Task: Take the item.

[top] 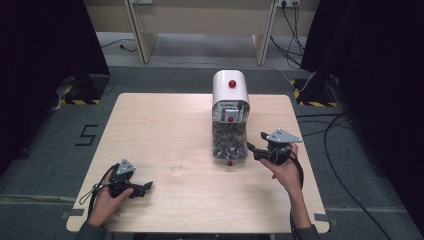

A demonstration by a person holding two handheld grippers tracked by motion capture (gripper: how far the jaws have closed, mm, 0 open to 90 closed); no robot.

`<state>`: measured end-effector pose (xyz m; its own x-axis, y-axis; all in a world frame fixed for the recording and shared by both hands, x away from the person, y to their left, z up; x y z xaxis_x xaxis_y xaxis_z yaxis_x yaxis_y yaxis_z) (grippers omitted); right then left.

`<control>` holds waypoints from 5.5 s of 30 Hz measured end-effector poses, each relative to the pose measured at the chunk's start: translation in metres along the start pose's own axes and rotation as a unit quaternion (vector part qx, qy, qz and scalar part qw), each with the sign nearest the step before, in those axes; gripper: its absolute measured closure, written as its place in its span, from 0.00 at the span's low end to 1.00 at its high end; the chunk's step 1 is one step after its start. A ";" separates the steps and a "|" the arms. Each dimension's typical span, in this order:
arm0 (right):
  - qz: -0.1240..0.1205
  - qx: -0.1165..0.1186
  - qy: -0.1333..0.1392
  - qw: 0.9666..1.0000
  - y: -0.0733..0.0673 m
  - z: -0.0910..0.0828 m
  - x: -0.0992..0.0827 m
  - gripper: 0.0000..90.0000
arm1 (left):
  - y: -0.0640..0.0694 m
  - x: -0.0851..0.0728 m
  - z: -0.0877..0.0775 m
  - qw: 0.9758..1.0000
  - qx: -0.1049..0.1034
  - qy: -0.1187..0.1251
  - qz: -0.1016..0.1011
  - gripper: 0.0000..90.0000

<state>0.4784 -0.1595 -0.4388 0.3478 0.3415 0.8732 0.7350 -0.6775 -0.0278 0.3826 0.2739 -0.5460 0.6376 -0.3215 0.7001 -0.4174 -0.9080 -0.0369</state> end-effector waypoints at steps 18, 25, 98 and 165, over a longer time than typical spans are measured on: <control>-0.039 0.024 -0.026 0.999 -0.018 0.030 0.000 0.43 | 0.000 0.000 0.000 1.000 0.000 0.000 0.000 0.00; -0.044 0.024 -0.031 0.998 -0.019 0.037 0.001 0.44 | 0.000 0.000 0.000 1.000 0.000 0.000 0.000 0.00; -0.066 0.027 0.013 0.997 -0.024 0.043 0.015 0.84 | 0.000 0.000 0.000 1.000 0.000 0.000 0.000 0.00; -0.152 0.155 0.084 0.973 -0.138 0.066 0.084 0.87 | 0.000 0.000 0.000 1.000 0.000 0.000 0.000 0.00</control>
<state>0.4446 0.0062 -0.3935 0.0060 0.3666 0.9304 0.9381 -0.3242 0.1217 0.3826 0.2739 -0.5460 0.6374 -0.3217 0.7002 -0.4177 -0.9078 -0.0369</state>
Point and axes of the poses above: each handheld gripper's, and its own axes: z roughly forward along the jaws, x roughly out of its top, y roughly to its right, the point moved 6 cm from there along z, roughly forward along the jaws, and after that the axes turned 8 degrees about x, right-handed, at the moved point
